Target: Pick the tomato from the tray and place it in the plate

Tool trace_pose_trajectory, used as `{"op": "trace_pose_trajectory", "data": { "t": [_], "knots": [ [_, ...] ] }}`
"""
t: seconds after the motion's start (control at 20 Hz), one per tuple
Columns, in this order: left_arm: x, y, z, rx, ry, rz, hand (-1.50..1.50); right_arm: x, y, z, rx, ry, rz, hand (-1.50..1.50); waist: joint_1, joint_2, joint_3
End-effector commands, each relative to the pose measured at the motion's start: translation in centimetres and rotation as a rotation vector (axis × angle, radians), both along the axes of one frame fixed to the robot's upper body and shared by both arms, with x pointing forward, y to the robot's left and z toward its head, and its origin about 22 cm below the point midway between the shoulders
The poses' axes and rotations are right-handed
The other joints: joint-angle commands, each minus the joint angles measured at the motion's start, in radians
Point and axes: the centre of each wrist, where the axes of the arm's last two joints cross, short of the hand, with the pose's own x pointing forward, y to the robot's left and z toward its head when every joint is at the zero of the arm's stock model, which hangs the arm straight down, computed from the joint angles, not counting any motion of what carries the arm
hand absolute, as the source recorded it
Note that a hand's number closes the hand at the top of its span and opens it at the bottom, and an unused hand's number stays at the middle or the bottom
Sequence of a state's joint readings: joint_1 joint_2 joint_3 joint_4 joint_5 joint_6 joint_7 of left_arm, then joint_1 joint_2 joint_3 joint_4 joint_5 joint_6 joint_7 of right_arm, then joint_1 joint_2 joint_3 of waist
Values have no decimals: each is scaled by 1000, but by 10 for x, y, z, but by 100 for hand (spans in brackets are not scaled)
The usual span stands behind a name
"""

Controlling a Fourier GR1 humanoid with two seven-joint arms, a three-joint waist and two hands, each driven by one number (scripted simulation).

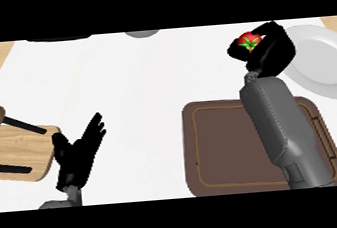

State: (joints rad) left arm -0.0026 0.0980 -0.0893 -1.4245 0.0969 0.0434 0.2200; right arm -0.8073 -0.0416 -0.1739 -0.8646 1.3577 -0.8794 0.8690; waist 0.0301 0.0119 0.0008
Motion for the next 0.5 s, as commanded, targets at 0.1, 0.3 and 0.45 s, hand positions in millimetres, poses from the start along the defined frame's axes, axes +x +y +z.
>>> {"op": "trace_pose_trajectory", "data": {
  "t": [0.1,0.3,0.45],
  "knots": [
    [-3,-5,10,-1,4,-7,0,2,-70,-26,15,-111,-153,150,6,1,2],
    [-5,8,-2,-5,-8,-8,0,2,-120,-21,-68,-144,-261,150,1,3,1],
    [5,-7,9,-3,-17,-1,0,-1,-147,-23,-56,-140,-295,150,6,5,3]
  ]
}}
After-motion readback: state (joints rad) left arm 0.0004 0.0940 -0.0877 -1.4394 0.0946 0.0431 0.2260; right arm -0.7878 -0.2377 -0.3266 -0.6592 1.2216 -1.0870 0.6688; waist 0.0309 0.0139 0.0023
